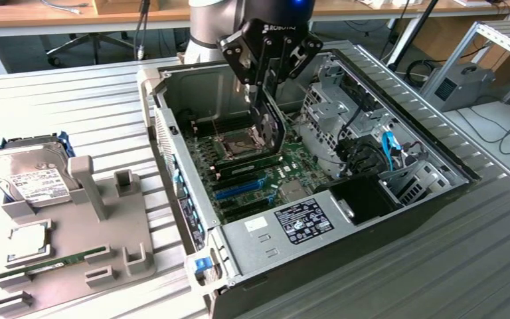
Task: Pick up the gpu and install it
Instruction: 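Pick up the gpu and move the gpu toward the slot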
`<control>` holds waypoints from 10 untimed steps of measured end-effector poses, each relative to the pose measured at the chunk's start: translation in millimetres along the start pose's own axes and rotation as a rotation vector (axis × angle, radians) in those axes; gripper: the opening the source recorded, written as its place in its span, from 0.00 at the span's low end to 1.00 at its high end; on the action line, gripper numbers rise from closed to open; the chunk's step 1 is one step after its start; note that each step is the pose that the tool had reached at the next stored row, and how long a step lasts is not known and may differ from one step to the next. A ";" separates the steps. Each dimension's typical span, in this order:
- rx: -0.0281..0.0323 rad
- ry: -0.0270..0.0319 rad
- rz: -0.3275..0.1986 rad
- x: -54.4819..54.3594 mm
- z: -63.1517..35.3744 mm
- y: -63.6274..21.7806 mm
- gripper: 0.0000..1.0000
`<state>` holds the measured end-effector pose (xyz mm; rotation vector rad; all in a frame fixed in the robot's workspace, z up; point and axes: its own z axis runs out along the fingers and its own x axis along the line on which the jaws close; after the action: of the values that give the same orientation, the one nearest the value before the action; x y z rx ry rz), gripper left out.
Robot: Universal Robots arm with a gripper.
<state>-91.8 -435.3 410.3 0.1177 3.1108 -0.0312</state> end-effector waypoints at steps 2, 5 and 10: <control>0.0007 0.0000 0.000 -0.3 0.3 0.0 0.26; 0.0015 -0.0001 0.000 -0.5 0.6 0.3 0.26; 0.0040 -0.0002 0.000 -1.0 1.2 1.0 0.26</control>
<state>-90.7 -434.5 409.1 0.1175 3.1107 -0.0374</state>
